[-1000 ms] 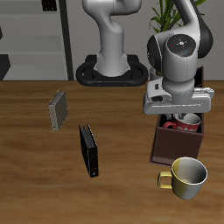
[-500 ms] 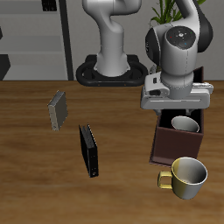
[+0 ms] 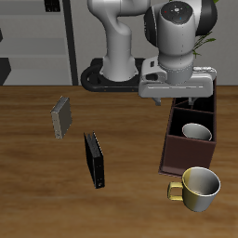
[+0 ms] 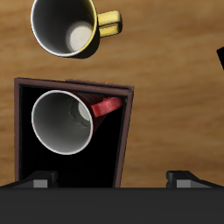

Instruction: Place the red mug into the left desk caddy's right compartment

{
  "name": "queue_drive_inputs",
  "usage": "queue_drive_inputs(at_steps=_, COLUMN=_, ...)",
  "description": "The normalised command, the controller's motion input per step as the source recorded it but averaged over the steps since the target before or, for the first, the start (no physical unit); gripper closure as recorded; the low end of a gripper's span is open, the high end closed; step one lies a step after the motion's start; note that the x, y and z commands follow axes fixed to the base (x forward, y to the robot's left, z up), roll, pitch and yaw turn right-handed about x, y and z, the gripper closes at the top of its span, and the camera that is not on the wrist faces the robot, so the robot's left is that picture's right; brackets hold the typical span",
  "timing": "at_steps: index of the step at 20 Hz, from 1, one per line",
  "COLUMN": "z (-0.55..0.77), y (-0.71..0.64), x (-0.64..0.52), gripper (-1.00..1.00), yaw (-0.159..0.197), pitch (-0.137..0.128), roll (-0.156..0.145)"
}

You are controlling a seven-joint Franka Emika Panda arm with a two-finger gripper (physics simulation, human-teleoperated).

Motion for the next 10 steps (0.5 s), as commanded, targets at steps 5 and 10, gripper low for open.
queue_drive_inputs(at_steps=5, z=0.11, y=-1.03, x=-0.29, gripper=-1.00, yaw=0.059, pitch=-0.052, roll=-0.067)
queue_drive_inputs(at_steps=10, z=0.20, y=-0.97, x=-0.57, gripper=-1.00, yaw=0.017, pitch=-0.019, roll=-0.025)
